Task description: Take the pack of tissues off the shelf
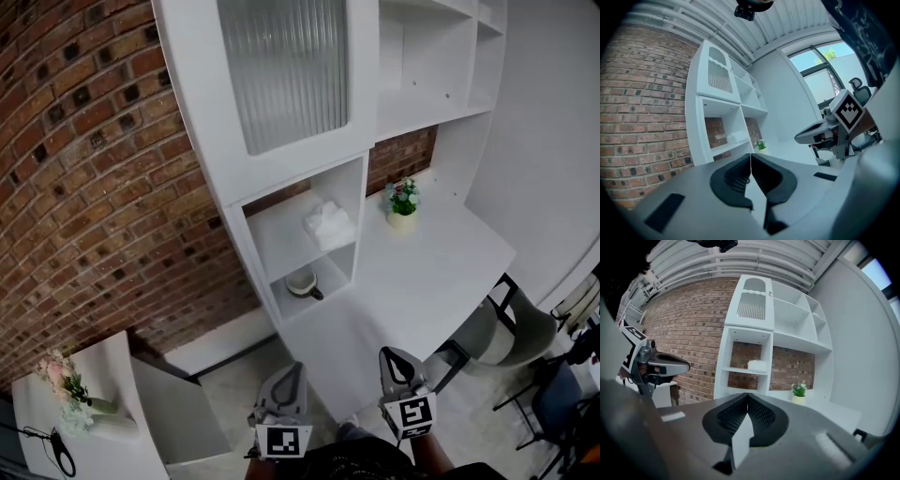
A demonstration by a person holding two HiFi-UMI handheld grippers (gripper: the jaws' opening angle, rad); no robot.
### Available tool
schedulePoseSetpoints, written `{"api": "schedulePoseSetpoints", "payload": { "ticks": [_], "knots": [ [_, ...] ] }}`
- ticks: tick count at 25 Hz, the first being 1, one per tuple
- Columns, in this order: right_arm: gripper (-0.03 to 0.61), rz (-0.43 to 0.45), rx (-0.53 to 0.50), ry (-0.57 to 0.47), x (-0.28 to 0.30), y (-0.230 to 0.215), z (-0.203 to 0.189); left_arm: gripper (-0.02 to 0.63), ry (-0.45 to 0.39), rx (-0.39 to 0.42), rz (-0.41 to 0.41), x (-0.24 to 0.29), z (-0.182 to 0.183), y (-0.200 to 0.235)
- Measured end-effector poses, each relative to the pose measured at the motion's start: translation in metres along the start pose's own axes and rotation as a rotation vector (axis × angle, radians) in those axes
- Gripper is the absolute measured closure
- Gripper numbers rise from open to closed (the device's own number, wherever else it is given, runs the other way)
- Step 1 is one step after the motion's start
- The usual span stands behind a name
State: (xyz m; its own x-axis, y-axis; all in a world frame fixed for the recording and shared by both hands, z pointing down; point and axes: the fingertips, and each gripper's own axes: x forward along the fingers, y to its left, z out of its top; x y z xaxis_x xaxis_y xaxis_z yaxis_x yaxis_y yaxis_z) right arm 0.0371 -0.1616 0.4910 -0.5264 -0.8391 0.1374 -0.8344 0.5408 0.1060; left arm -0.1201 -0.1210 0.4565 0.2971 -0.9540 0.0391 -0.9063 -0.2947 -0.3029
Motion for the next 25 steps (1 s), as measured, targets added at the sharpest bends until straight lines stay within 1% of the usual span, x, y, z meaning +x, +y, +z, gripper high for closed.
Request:
{"api": "schedulePoseSetpoints", "payload": {
  "ticks": [3, 5, 8, 11, 14, 16, 20, 25],
  "knots": [
    [0.574, 0.008, -0.01, -0.002, 0.011, -0.014, 0.0, 0.603, 0.025, -0.004, 0.012, 0.015, -0.003, 0.001],
    [0.574, 0.013, -0.009, -0.002, 0.018, -0.023, 0.0, 0.603, 0.027, -0.018, 0.024, 0.025, -0.006, 0.001],
    [0.574, 0.024, -0.014, -0.011, 0.031, -0.037, 0.001, 0.603, 0.03, -0.016, 0.041, 0.042, -0.005, 0.0],
    [0.574, 0.061, -0.01, -0.009, 0.041, -0.042, 0.002, 0.603, 0.042, 0.001, 0.055, 0.056, -0.003, 0.002],
    [0.574, 0.094, -0.016, 0.004, 0.048, -0.044, 0.0, 0.603, 0.043, -0.028, 0.072, 0.067, -0.004, 0.0],
    [0.574, 0.107, -0.017, 0.01, 0.053, -0.046, 0.0, 0.603, 0.044, -0.034, 0.075, 0.073, -0.003, 0.0],
    [0.574, 0.118, 0.007, -0.003, 0.06, -0.047, 0.005, 0.603, 0.053, -0.034, 0.075, 0.079, -0.002, 0.001],
    [0.574, 0.1, 0.061, -0.008, 0.071, -0.048, 0.013, 0.603, 0.057, -0.043, 0.07, 0.079, -0.005, 0.009]
  ]
}}
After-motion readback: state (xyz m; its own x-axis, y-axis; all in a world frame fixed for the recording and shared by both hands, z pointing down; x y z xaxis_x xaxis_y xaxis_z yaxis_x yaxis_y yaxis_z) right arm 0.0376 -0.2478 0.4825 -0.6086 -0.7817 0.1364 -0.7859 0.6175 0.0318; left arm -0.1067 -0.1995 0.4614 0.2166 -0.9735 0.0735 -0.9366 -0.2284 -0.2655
